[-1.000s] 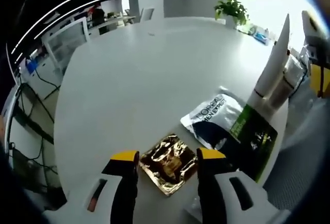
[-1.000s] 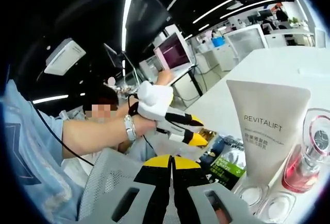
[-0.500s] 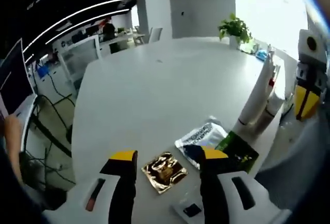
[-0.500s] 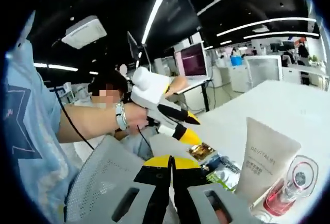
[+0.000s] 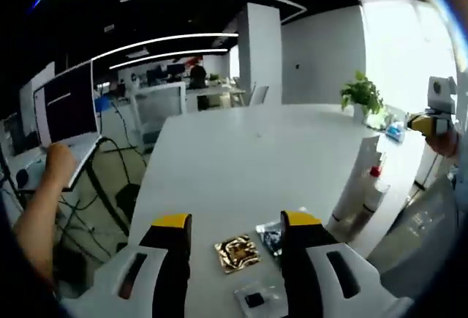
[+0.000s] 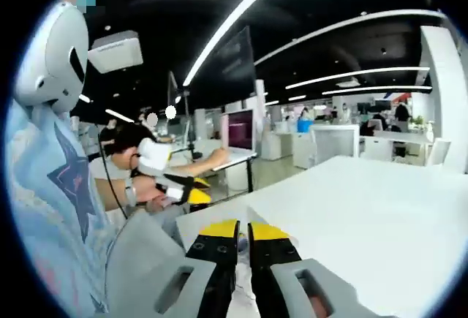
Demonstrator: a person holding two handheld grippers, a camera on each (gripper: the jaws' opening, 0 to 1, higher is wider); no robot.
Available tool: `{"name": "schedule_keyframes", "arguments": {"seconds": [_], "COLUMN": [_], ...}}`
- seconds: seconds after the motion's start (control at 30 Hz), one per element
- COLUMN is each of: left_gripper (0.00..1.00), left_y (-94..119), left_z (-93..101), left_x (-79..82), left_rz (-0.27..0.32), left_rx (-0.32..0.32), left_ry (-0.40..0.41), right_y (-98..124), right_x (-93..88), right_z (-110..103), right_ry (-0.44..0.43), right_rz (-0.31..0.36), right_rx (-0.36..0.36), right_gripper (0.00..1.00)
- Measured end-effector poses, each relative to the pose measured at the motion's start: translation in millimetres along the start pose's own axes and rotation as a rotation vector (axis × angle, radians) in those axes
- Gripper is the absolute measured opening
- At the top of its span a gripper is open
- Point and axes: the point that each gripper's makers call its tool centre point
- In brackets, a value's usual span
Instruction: Arrange the skincare products in the storage area until every visible bottle or jar stands upright without overlapping.
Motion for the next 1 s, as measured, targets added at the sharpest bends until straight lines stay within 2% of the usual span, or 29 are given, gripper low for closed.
{"name": "schedule_keyframes", "arguments": {"seconds": [0.07, 0.17, 0.27, 0.33, 0.4, 0.5, 0.57, 0.67, 0.73, 0.8, 0.9, 1.0], "left_gripper": [0.46, 0.48, 0.53, 0.59, 0.63, 0.65, 0.65, 0.65, 0.67, 0.65, 0.66, 0.65], "left_y": [12, 20, 23, 21, 18, 12, 17, 20, 20, 18, 17, 12], "left_z": [-0.5, 1.1, 11.9, 22.2, 30.7, 35.7, 20.8, 11.6, 7.6, 5.0, 3.7, 7.4], "left_x": [2.7, 3.1, 2.2, 3.4, 1.3, -0.1, -0.9, -2.1, -7.7, -12.4, -13.1, -19.5], "left_rz": [0.068, 0.128, 0.191, 0.233, 0.246, 0.24, 0.225, 0.261, 0.261, 0.249, 0.249, 0.192], "left_rx": [0.039, 0.077, 0.092, 0.083, 0.081, 0.092, 0.149, 0.17, 0.176, 0.177, 0.169, 0.146], "left_ry": [0.024, 0.046, 0.073, 0.077, 0.073, 0.05, -0.004, 0.018, 0.044, 0.078, 0.074, 0.044], "right_y": [7, 15, 23, 26, 30, 33, 32, 29, 24, 27, 26, 26], "right_x": [-6.6, -30.8, -52.0, -60.6, -65.8, -72.3, -76.2, -77.9, -80.1, -86.3, -89.1, -91.8], "right_z": [34, 71, 92, 96, 95, 89, 83, 77, 70, 81, 83, 82], "right_ry": [-0.007, -0.017, -0.02, -0.037, -0.077, -0.194, -0.212, -0.239, -0.222, -0.166, -0.243, -0.21], "right_rz": [0.014, -0.02, -0.034, -0.036, -0.02, -0.01, -0.018, 0.003, -0.006, -0.032, -0.038, -0.057], "right_rx": [-0.119, -0.266, -0.391, -0.429, -0.469, -0.487, -0.487, -0.482, -0.477, -0.501, -0.498, -0.501], "right_gripper": [0.15, 0.26, 0.35, 0.4, 0.45, 0.45, 0.48, 0.53, 0.55, 0.52, 0.49, 0.5]}}
Point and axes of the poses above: the point that each gripper's makers call its tool centre point, and the gripper's own axes: y roughly backward along the fingers, z roughly to its right, x roughly out of its top, and after that the axes turned 15 degrees about -x, right-handed
